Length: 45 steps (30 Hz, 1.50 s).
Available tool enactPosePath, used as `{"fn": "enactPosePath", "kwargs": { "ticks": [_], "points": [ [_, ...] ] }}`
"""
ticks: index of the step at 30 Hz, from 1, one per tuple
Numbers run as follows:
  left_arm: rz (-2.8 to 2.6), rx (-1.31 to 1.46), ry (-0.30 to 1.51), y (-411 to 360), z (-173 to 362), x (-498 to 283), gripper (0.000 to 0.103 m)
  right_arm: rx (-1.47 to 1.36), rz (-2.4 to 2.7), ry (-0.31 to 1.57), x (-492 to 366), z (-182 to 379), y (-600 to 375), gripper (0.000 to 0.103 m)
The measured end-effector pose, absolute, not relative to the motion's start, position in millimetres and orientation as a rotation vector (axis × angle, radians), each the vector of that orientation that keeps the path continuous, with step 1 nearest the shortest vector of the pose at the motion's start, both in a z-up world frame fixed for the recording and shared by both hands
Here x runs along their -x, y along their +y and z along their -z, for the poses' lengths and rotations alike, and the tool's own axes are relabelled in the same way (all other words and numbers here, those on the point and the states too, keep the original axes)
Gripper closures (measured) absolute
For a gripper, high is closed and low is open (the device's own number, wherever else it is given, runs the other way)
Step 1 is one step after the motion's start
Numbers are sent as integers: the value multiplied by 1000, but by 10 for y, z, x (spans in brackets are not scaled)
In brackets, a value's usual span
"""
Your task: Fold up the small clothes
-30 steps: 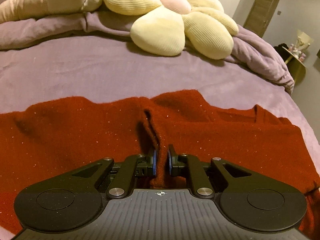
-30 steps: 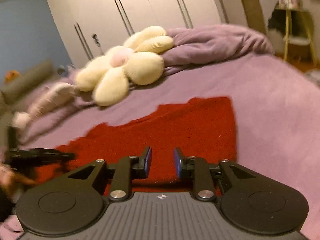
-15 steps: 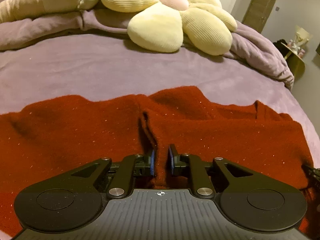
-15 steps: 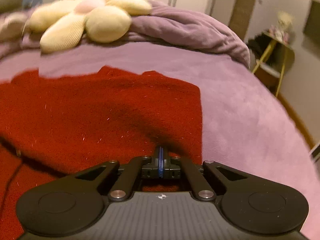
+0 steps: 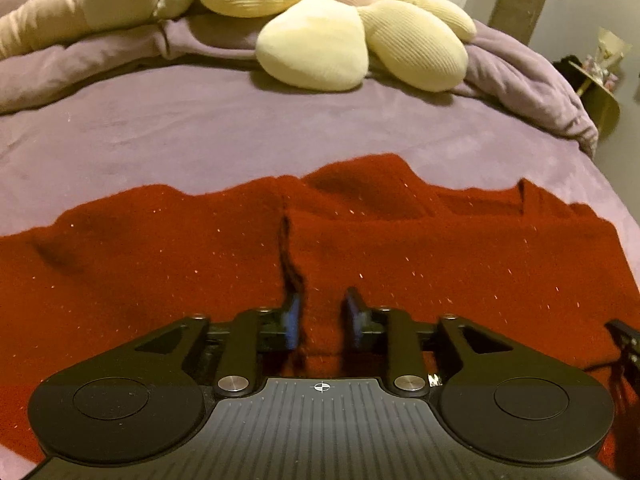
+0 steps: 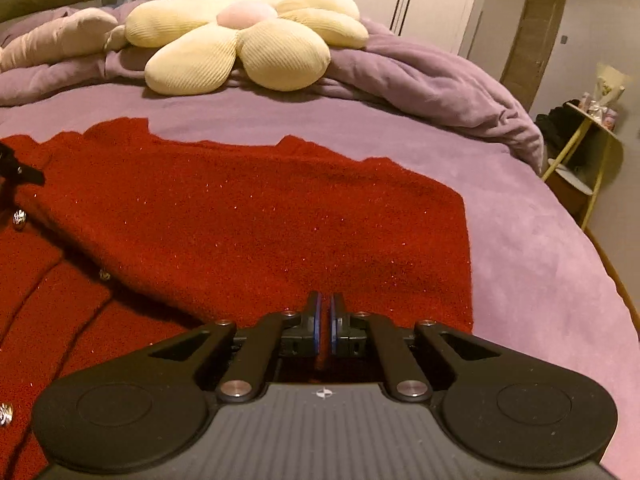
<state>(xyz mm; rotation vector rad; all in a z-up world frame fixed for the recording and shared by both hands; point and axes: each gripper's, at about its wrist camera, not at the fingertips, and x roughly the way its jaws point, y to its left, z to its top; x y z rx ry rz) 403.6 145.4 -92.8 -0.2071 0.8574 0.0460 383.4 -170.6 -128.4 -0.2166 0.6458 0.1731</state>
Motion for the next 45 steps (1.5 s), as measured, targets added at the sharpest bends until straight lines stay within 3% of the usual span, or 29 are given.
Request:
{"fn": "enactPosePath", "kwargs": {
  "ticks": [1,3,4,6,14,23,29,30,32,37,38,42,45],
  "points": [
    [-40,206,858,1444,909,-4015,57,216,-169,639,-3797,1278,-1709,99],
    [-56,191,847,1417,842,-3936,27,219,-162,631,-3721,1234,-1708,96],
    [-66,177,838,1403,816,-3901,25,221,-153,630,-3669,1210,-1709,93],
    [-60,145,826,1379,764,-3814,22,221,-133,616,-3538,1161,-1710,74],
    [-75,207,795,1603,585,-3341,9,91,-181,630,-2758,1004,-1770,41],
    [-287,603,644,2996,742,-2296,7,-9,-230,669,-1989,1095,-1732,34],
    [-569,838,564,4053,1078,-1720,27,-9,-197,707,-2018,1163,-1648,34],
    [-567,908,532,4191,1145,-1661,35,-17,-189,710,-2027,1168,-1640,34],
    [-555,1071,428,4441,1268,-1558,39,-32,-177,720,-2050,1178,-1634,34],
    [-605,1317,292,4831,1495,-1596,74,-58,-159,726,-2075,1166,-1621,34],
    [-614,1340,288,4888,1525,-1624,87,-66,-157,728,-2080,1165,-1626,35],
    [-605,1359,275,4963,1517,-1678,91,-78,-148,725,-2093,1170,-1640,41],
    [-595,1196,256,4868,1241,-1733,92,-78,-166,712,-2085,1171,-1644,47]
  ]
}}
